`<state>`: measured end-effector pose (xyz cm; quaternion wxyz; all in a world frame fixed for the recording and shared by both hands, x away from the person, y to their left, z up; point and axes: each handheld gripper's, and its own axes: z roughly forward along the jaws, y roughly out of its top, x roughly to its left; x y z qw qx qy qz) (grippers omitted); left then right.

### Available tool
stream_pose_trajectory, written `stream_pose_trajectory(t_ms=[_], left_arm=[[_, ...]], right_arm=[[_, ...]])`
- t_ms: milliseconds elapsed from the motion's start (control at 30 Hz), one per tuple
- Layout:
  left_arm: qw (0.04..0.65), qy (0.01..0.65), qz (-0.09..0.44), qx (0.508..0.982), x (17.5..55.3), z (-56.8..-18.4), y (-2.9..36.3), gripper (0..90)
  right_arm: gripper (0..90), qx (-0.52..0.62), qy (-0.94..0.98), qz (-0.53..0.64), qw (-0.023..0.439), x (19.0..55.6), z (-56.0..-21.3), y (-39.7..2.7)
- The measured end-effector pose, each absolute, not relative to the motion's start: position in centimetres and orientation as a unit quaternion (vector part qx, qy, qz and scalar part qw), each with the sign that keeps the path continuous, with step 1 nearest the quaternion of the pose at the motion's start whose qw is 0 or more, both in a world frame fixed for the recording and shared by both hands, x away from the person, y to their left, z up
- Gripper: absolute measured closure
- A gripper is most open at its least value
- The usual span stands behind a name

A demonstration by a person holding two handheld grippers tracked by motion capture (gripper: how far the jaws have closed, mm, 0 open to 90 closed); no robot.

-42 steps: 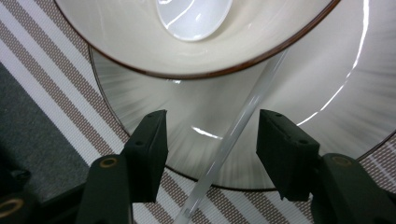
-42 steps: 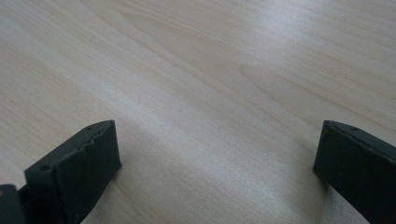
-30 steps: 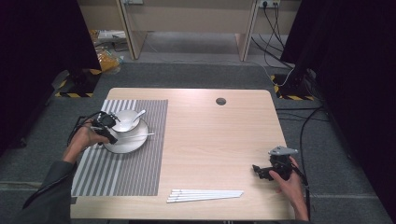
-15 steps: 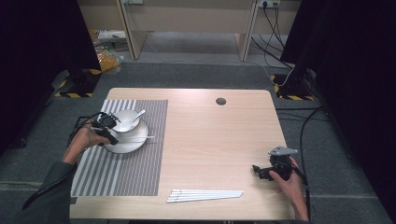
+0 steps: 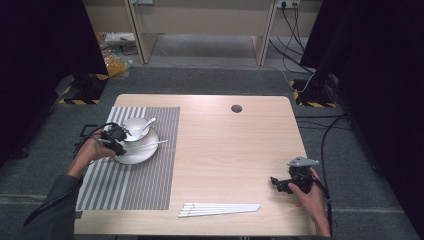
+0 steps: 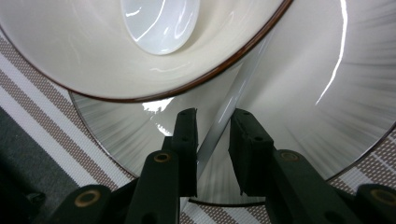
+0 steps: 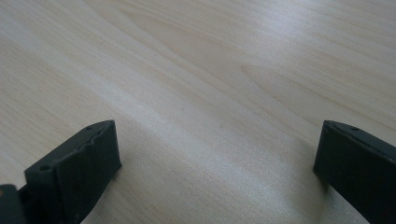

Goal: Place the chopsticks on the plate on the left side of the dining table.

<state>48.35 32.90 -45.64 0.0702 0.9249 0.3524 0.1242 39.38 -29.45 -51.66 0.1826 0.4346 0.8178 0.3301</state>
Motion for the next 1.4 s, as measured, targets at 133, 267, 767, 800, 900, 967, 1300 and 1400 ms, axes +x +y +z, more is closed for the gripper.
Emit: stream_pose_trajectory(t_ms=[133, 267, 767, 800, 900, 967, 1300, 1400], left_arm=[[0.07, 0.346, 0.124, 0.928, 48.3, -45.7, 32.3, 72.5], [0.07, 0.342, 0.122, 0.929, 48.3, -45.6, 31.9, 71.6], [0.056, 0.368, 0.138, 0.918, 48.7, -45.7, 32.7, 63.1], [0.054, 0.369, 0.139, 0.917, 48.8, -45.7, 32.8, 63.2], [0.054, 0.375, 0.14, 0.915, 48.9, -45.8, 33.0, 62.0], [0.055, 0.377, 0.139, 0.914, 49.0, -45.8, 33.1, 60.6], [0.067, 0.381, 0.136, 0.912, 48.4, -45.3, 32.8, 51.4], [0.082, 0.379, 0.134, 0.912, 47.7, -45.1, 32.2, 48.2]], right_arm=[[0.3, 0.435, 0.818, 0.33, 0.182, 39.4, -51.7, -29.4], [0.4, 0.435, 0.818, 0.33, 0.182, 39.4, -51.7, -29.4], [0.3, 0.434, 0.818, 0.331, 0.181, 39.3, -51.7, -29.4], [0.4, 0.434, 0.818, 0.331, 0.181, 39.3, -51.7, -29.4], [0.3, 0.434, 0.818, 0.331, 0.181, 39.3, -51.7, -29.4], [0.3, 0.434, 0.818, 0.331, 0.181, 39.3, -51.7, -29.4], [0.3, 0.433, 0.819, 0.331, 0.182, 39.3, -51.7, -29.4], [0.4, 0.432, 0.819, 0.331, 0.182, 39.3, -51.7, -29.4]])
